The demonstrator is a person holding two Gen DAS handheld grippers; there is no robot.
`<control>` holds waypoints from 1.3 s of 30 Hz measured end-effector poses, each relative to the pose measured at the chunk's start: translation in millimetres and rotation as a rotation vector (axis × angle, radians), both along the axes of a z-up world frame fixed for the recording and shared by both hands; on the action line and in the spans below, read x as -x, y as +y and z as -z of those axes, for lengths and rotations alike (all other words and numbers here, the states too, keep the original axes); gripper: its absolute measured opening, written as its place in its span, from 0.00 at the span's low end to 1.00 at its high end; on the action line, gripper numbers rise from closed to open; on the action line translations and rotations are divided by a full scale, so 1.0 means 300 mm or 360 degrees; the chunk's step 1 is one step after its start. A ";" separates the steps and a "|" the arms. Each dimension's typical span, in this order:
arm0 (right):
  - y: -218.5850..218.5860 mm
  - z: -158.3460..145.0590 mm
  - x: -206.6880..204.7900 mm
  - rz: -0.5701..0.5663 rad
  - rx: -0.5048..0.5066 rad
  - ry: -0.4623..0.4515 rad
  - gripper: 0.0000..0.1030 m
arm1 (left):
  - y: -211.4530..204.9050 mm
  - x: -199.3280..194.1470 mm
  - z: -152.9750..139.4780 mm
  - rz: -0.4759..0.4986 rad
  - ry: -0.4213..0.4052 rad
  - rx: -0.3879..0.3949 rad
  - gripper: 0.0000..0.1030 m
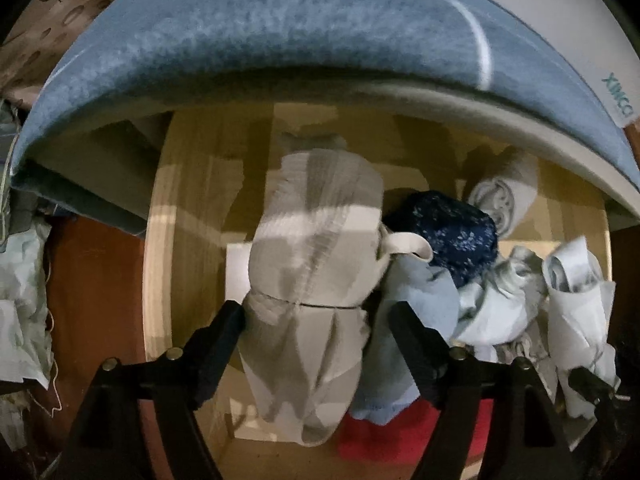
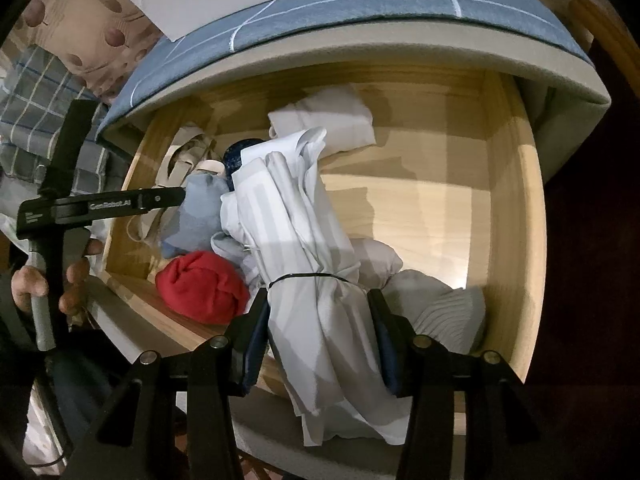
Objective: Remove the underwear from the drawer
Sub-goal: 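Close the left tool on the beige underwear while the right tool holds the white striped one, then lift the beige underwear out with the left tool toward the white box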
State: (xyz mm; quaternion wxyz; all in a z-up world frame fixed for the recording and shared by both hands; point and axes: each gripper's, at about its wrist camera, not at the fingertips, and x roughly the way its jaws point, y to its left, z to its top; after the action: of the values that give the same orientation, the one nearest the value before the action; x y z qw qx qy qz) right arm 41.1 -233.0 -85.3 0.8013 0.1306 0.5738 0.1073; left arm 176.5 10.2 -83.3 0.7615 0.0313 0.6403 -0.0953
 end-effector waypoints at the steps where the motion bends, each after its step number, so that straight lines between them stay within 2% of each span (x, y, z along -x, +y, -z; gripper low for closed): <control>1: -0.001 0.002 -0.002 0.0003 -0.0007 0.0003 0.44 | 0.003 -0.007 0.008 -0.0013 0.0007 -0.0005 0.77; 12: 0.003 0.012 -0.009 0.0005 -0.0022 0.0019 0.45 | -0.005 -0.059 0.041 -0.0039 0.0104 -0.0095 0.76; 14: 0.003 0.012 -0.010 0.0004 -0.0023 0.0021 0.45 | -0.011 -0.063 0.049 -0.0059 0.0114 -0.0107 0.67; 21: 0.004 0.011 -0.009 0.0004 -0.0014 0.0018 0.45 | 0.018 -0.050 0.058 -0.0088 0.0118 -0.0070 0.61; 31: 0.004 0.012 -0.010 0.0007 -0.0011 0.0016 0.45 | 0.061 -0.022 0.000 -0.0090 0.0152 -0.0045 0.59; 39: 0.004 0.014 -0.009 0.0007 -0.0011 0.0014 0.45 | 0.073 0.011 -0.047 -0.0072 0.0127 -0.0017 0.59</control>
State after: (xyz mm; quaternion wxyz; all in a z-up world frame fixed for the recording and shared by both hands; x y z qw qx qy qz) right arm 43.9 -231.8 -89.3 0.7985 0.1351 0.5768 0.1068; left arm 173.2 32.2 -69.2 0.7372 0.0171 0.6712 -0.0759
